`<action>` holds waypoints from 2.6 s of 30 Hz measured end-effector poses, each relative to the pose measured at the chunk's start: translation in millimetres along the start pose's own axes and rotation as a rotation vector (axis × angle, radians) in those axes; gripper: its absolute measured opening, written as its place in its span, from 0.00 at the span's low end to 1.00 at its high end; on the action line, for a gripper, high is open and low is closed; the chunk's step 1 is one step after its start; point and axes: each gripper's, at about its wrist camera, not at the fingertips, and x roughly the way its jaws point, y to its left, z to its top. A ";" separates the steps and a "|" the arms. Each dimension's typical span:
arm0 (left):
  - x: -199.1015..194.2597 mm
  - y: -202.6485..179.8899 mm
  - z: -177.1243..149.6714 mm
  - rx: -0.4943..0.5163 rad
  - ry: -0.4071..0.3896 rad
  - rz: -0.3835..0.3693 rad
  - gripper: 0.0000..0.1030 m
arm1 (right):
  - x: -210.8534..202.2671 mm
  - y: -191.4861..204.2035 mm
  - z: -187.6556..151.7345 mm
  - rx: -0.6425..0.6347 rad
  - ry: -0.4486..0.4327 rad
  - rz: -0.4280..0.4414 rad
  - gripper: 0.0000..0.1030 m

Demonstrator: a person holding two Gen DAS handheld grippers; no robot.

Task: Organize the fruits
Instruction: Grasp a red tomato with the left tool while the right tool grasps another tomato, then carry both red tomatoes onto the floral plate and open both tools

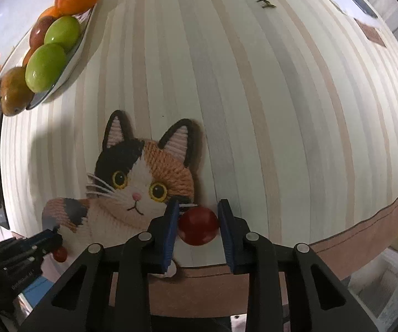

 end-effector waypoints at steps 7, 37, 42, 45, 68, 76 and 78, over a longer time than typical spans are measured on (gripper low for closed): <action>-31.9 20.0 1.3 -0.031 -0.078 -0.053 0.07 | -27.5 11.9 13.3 0.007 -0.059 0.082 0.30; -3.4 9.8 0.6 0.019 0.200 -0.137 0.32 | -34.5 41.6 29.7 -0.035 -0.055 0.187 0.30; -9.2 10.3 4.5 0.012 0.154 -0.149 0.23 | -35.6 42.0 32.3 -0.028 -0.064 0.192 0.30; -11.0 16.4 7.1 0.010 0.139 -0.148 0.22 | -37.6 43.3 33.6 -0.031 -0.070 0.194 0.30; -133.1 111.9 166.2 -0.214 -0.234 -0.271 0.23 | -31.9 85.4 154.2 0.075 -0.127 0.447 0.30; -96.7 110.2 199.7 -0.228 -0.158 -0.276 0.23 | -14.2 97.0 165.8 0.066 -0.112 0.388 0.30; -93.4 107.5 202.5 -0.222 -0.147 -0.269 0.23 | -12.4 95.6 166.1 0.072 -0.109 0.389 0.30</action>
